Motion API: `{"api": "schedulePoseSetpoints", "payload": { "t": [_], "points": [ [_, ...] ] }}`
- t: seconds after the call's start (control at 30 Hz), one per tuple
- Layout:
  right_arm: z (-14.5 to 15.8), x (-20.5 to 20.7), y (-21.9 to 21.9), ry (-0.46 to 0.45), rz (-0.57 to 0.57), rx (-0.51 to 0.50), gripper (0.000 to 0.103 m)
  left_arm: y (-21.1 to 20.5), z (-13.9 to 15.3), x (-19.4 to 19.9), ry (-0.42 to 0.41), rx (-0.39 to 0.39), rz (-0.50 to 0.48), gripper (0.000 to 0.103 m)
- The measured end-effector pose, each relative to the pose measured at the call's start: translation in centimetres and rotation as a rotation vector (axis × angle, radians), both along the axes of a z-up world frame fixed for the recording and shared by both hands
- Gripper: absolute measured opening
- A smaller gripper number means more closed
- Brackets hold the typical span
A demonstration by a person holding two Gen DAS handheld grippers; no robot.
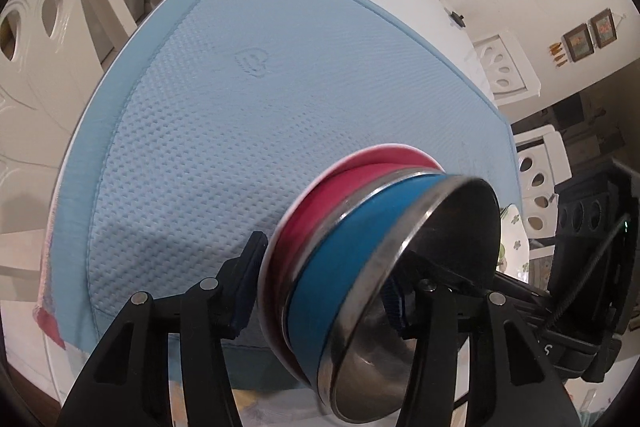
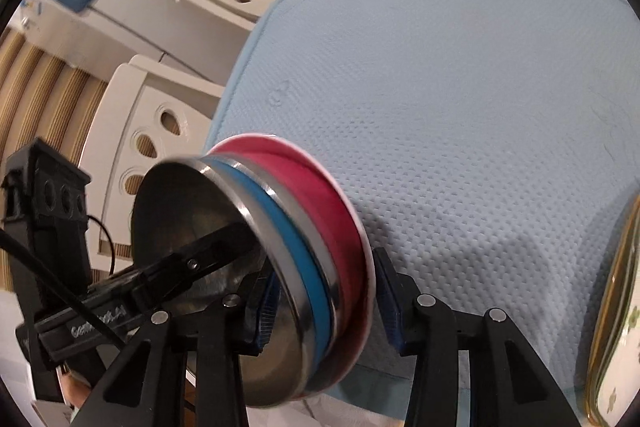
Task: Organize plates and bowls
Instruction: 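Grasp the nested bowl stack rim with both grippers and lift, then carry the nested bowls over the plate stack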
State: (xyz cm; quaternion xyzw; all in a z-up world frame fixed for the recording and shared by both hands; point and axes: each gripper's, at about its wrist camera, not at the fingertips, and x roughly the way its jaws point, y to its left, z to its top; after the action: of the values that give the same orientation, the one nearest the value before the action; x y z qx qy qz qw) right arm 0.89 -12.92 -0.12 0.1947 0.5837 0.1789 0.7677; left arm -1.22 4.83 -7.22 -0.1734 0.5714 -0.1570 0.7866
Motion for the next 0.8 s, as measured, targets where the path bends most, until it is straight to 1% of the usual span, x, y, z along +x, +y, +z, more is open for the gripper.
{"api": "schedulePoseSetpoints", "payload": {
  "t": [0.07,0.27,0.43,0.53,0.6,0.67,0.7,0.73,0.77,0.8],
  "points": [
    [-0.2,0.0,-0.5,0.024,-0.023,0.015,0.043,-0.8,0.1,0.1,-0.001,0.016,-0.001,0.049],
    [-0.5,-0.2,-2.0,0.069,-0.071,0.074,0.043,-1.1,0.3,0.1,0.013,-0.009,-0.005,0.049],
    [0.1,-0.5,-2.8,0.075,-0.092,0.066,0.043,-2.0,0.6,0.4,0.009,0.007,-0.021,0.049],
    [-0.7,-0.7,-3.4,0.098,-0.112,0.082,0.043,-2.1,-0.1,0.6,0.015,0.011,-0.028,0.048],
    [-1.2,-0.7,-3.5,0.103,-0.121,0.112,0.043,-1.7,-0.3,0.7,0.02,-0.009,-0.014,0.048],
    [-2.0,-0.7,-3.5,0.131,-0.115,0.134,0.043,-1.3,-0.8,0.8,0.037,-0.029,0.002,0.051],
    [-2.6,-0.8,-3.4,0.156,-0.11,0.15,0.047,-1.1,-1.0,0.9,0.05,-0.039,0.01,0.051],
    [-3.1,-0.8,-3.4,0.176,-0.111,0.189,0.054,-0.8,-1.3,0.9,0.064,-0.057,0.015,0.051],
    [-3.5,-1.0,-3.4,0.187,-0.119,0.217,0.054,-0.6,-1.6,0.9,0.074,-0.081,0.024,0.051],
    [-3.6,-1.1,-3.4,0.181,-0.128,0.221,0.054,-0.4,-1.8,0.9,0.081,-0.102,0.035,0.051]
  ]
}}
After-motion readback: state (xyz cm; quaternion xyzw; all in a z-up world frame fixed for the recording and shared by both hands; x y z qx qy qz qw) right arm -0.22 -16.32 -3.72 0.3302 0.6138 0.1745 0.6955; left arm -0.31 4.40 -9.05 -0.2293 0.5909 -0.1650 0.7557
